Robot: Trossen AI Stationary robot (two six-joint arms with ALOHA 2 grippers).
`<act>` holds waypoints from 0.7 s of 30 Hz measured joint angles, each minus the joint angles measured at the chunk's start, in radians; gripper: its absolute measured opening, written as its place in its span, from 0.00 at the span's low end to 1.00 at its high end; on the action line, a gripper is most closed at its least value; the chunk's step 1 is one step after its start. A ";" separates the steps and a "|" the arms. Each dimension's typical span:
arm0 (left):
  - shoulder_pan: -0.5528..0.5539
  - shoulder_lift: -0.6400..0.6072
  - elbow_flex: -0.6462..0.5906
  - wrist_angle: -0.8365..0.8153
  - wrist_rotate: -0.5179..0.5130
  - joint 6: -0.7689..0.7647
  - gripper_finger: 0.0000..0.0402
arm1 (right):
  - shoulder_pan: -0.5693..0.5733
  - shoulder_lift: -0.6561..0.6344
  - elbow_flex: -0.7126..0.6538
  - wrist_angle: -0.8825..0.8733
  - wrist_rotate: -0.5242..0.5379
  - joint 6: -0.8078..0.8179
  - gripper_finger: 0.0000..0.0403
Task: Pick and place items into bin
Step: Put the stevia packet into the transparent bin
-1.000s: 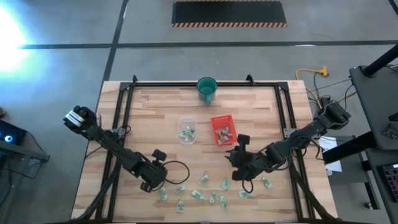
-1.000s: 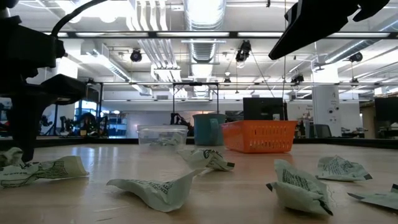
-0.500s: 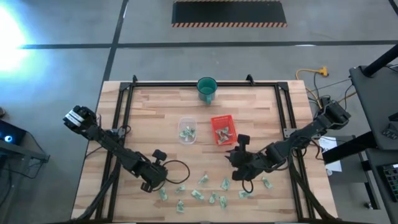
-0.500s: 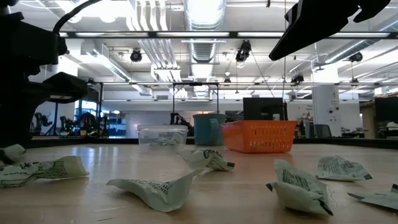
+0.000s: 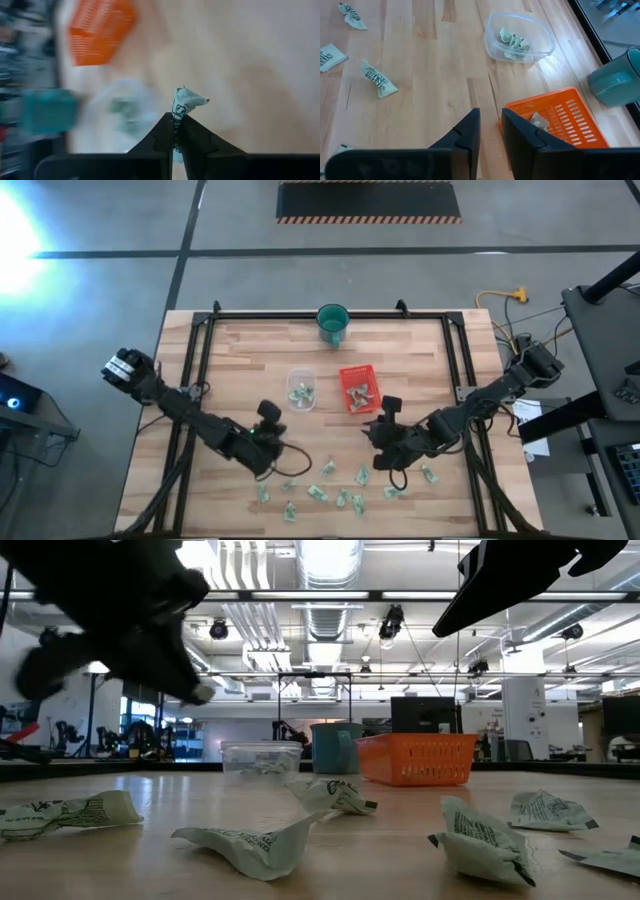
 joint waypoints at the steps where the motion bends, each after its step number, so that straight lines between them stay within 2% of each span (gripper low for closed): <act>1: 0.018 0.000 0.003 0.007 -0.021 0.024 0.02 | 0.000 0.000 0.000 0.000 0.000 0.000 0.17; 10: 0.264 0.000 0.002 0.150 -0.002 0.210 0.02 | 0.000 0.000 -0.002 -0.001 0.000 0.000 0.19; 17: 0.480 0.000 0.002 0.227 0.224 0.250 0.02 | 0.000 0.000 -0.003 -0.002 0.000 -0.005 0.19; 21: 0.542 0.000 0.002 0.241 0.262 0.250 0.02 | 0.000 0.000 -0.006 -0.001 0.000 -0.008 0.18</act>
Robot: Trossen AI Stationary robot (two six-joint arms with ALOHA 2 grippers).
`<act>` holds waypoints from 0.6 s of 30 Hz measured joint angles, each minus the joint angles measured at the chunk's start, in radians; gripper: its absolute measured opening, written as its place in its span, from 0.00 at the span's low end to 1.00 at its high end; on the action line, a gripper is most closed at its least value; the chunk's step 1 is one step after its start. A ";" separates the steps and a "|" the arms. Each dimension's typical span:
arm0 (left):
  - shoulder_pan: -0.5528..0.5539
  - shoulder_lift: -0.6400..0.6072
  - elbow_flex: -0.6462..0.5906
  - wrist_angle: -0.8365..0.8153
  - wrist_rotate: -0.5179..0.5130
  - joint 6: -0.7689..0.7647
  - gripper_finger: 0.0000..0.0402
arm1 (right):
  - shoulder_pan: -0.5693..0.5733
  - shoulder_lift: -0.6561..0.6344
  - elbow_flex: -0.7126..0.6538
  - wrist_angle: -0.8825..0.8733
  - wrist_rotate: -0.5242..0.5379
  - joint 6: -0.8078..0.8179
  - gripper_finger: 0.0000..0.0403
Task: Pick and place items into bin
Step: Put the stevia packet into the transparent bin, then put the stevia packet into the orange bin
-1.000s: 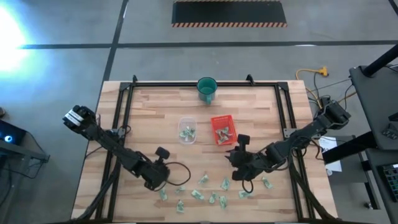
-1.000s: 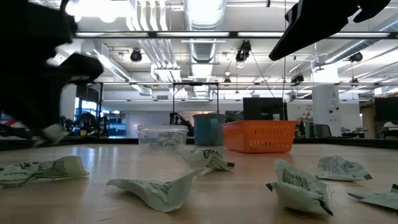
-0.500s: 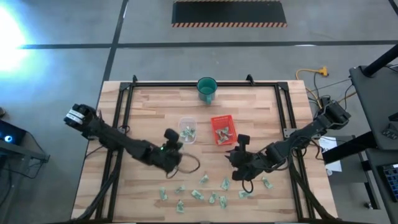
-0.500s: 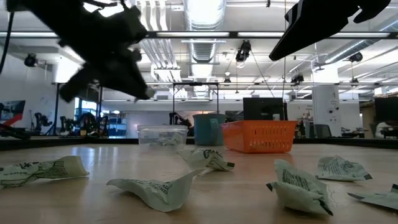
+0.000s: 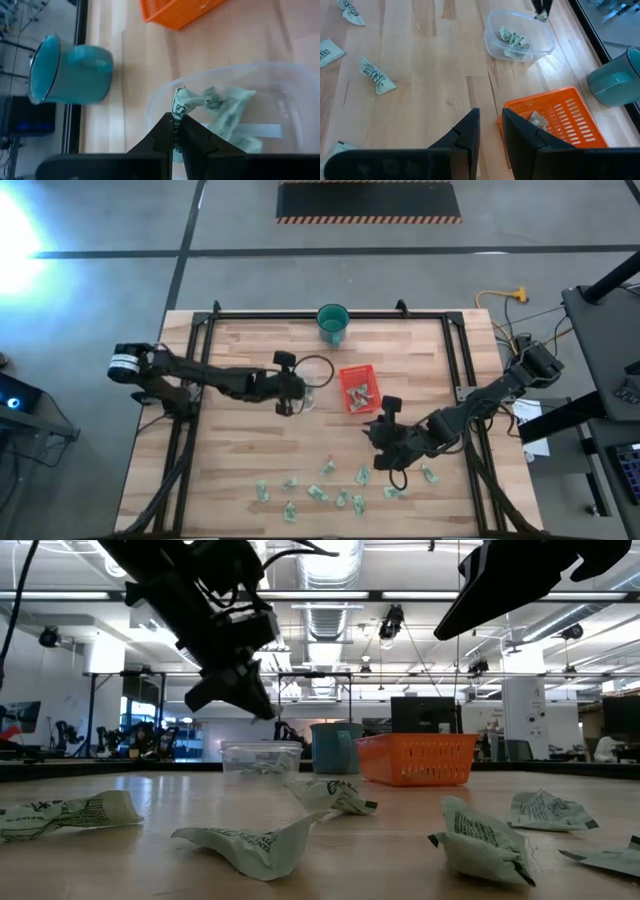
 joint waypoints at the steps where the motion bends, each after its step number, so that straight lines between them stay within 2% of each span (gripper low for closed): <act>1: 0.008 0.000 0.000 0.000 0.000 0.000 0.02 | 0.000 0.000 -0.002 0.000 0.000 0.000 0.17; 8: 0.016 0.000 -0.001 0.004 0.020 0.000 0.04 | 0.000 0.000 -0.009 0.000 0.000 0.001 0.18; 18: 0.016 0.001 -0.001 0.030 0.026 0.001 0.26 | 0.000 0.000 -0.009 0.000 0.000 0.004 0.17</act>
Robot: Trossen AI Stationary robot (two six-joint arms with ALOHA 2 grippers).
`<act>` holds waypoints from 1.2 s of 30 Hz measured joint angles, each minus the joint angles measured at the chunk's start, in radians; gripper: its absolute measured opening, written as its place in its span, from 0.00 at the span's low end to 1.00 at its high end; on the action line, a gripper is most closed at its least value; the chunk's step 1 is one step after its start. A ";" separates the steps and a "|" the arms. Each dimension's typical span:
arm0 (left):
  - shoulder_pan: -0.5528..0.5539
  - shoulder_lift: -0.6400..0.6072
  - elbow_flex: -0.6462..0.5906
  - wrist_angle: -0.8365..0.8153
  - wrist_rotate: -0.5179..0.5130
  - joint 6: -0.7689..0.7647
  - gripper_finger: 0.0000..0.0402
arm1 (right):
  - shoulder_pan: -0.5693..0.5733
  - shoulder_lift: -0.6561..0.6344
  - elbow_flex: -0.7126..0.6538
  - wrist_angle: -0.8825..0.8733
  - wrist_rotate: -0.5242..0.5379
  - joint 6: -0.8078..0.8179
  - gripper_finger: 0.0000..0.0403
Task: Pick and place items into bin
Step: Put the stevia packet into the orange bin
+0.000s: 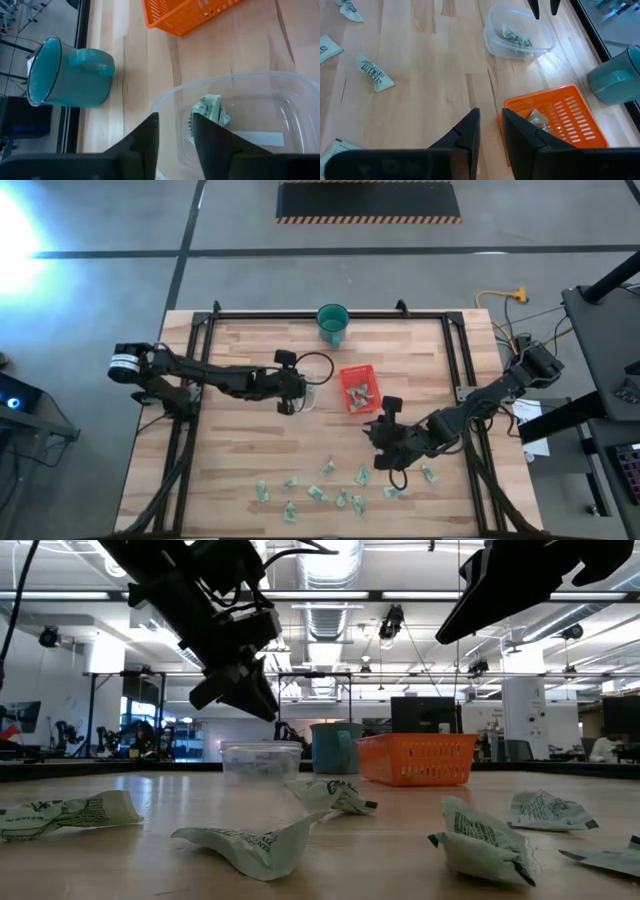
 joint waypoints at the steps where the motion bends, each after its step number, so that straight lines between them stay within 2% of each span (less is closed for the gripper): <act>1: 0.000 0.000 0.000 -0.001 0.000 0.000 0.28 | 0.000 0.000 0.000 0.000 -0.002 0.002 0.17; 3: 0.000 -0.001 0.000 -0.002 0.000 -0.001 0.30 | 0.000 0.000 0.000 0.000 -0.027 0.007 0.17; 7: -0.025 -0.016 0.000 -0.002 0.002 -0.002 0.32 | 0.000 0.000 0.000 0.001 -0.196 0.016 0.18; 10: -0.054 -0.034 0.001 -0.012 0.004 -0.023 0.32 | 0.003 0.000 0.000 0.002 -0.262 0.064 0.19; 16: -0.117 -0.079 -0.012 -0.014 0.004 -0.078 0.32 | 0.035 0.000 -0.022 0.001 -0.278 0.145 0.22; 21: -0.154 -0.101 -0.025 -0.016 0.005 -0.106 0.32 | 0.092 0.000 -0.049 -0.001 -0.368 0.244 0.23; 28: -0.158 -0.101 -0.026 -0.013 0.004 -0.109 0.32 | 0.196 0.000 -0.059 -0.009 -0.369 0.372 0.21; 31: -0.158 -0.101 -0.027 -0.013 0.004 -0.114 0.32 | 0.237 0.000 -0.059 -0.052 -0.370 0.488 0.22; 36: -0.158 -0.101 -0.027 -0.015 0.004 -0.123 0.32 | 0.300 0.000 -0.052 -0.191 -0.381 0.776 0.20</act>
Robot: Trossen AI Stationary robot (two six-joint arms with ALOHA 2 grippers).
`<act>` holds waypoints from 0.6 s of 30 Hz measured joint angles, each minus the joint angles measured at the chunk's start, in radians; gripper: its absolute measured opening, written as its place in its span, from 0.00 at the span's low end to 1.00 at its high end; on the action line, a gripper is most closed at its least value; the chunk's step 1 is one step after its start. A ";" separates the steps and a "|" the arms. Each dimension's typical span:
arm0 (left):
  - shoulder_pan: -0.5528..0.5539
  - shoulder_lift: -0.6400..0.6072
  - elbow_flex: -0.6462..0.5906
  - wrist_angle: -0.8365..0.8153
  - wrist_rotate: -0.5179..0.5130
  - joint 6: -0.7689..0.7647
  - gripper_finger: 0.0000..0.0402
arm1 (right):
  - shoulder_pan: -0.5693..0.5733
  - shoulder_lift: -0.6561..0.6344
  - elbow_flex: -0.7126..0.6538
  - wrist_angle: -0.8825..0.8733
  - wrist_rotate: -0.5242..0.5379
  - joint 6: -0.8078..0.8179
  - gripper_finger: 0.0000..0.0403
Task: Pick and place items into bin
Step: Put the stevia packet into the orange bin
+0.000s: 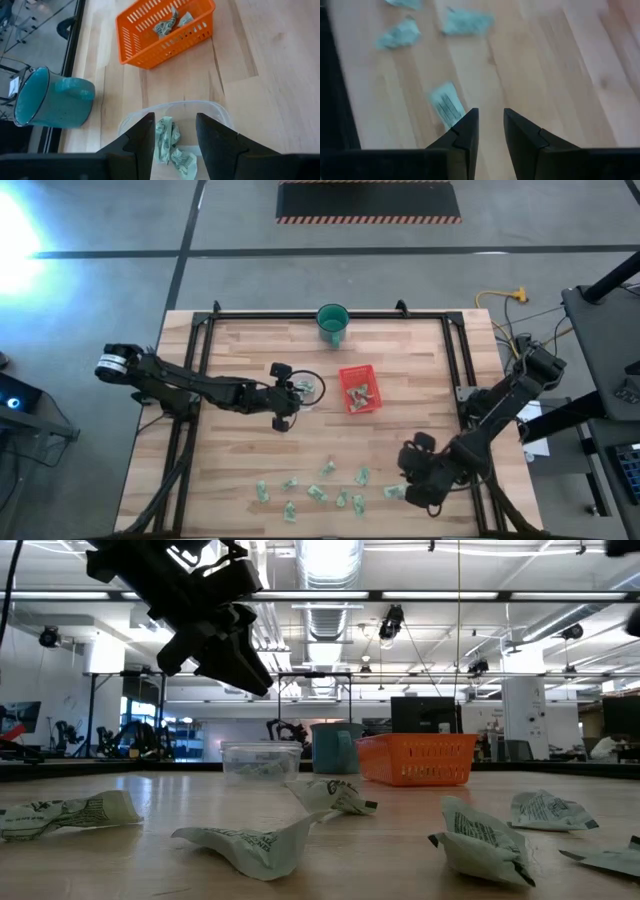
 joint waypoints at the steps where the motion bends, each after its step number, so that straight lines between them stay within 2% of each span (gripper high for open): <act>1: 0.000 0.000 0.000 -0.001 0.000 -0.004 0.32 | 0.012 0.000 0.000 -0.025 -0.005 0.049 0.20; 8: 0.000 0.000 0.000 -0.001 0.000 -0.008 0.32 | 0.092 0.000 0.000 -0.116 -0.026 0.319 0.18; 13: 0.000 0.000 0.000 -0.002 0.000 -0.008 0.32 | 0.139 0.028 -0.004 -0.130 -0.026 0.381 0.18; 18: 0.000 0.001 0.000 -0.003 0.000 -0.008 0.32 | 0.165 0.094 -0.005 -0.138 -0.028 0.385 0.23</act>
